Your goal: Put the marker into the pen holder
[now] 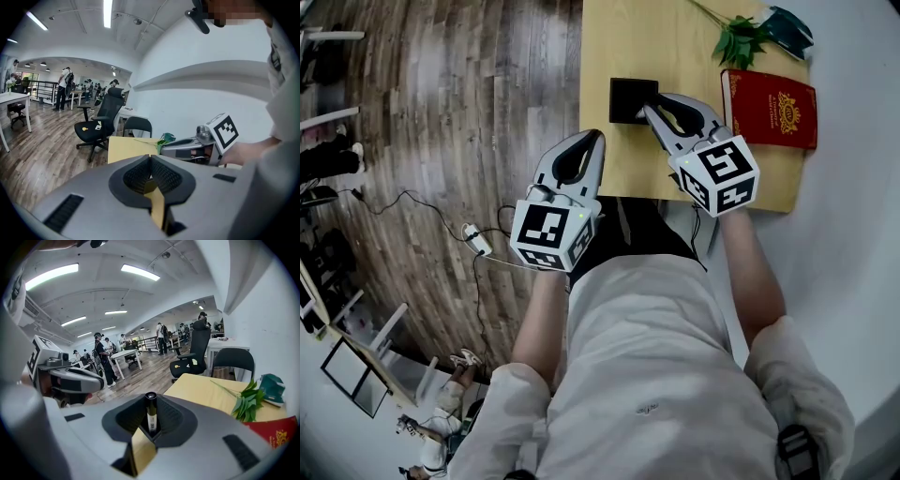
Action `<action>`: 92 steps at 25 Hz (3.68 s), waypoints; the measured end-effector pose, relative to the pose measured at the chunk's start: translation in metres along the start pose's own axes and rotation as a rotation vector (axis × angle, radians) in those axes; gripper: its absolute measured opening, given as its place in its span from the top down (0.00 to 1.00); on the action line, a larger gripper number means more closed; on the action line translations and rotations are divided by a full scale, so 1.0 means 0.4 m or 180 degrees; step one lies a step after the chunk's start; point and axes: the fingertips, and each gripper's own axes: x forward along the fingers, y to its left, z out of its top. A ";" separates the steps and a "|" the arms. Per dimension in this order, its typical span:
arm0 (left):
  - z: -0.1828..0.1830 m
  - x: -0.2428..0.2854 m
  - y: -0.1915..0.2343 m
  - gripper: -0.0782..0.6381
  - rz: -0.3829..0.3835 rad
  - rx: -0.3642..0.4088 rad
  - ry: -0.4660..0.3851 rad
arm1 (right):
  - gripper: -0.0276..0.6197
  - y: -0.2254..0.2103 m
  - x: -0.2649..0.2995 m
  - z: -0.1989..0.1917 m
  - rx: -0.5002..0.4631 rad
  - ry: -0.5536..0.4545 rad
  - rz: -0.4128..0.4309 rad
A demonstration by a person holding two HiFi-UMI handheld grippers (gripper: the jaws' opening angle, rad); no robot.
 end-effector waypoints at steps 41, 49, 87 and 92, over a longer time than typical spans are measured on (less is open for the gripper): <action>-0.021 0.047 0.009 0.87 -0.0099 -0.0029 0.0085 | 0.85 0.006 0.102 -0.120 -0.0077 0.0549 0.0147; -0.024 0.048 0.016 0.87 -0.0102 -0.0049 0.0097 | 0.85 0.004 0.114 -0.116 -0.0113 0.0539 0.0130; -0.025 0.047 0.020 0.87 -0.0105 -0.0046 0.0109 | 0.80 -0.045 0.146 -0.095 -0.0807 0.0540 -0.0264; -0.026 0.045 0.019 0.87 -0.0104 -0.0043 0.0112 | 0.77 -0.046 0.145 -0.094 -0.0823 0.0545 -0.0271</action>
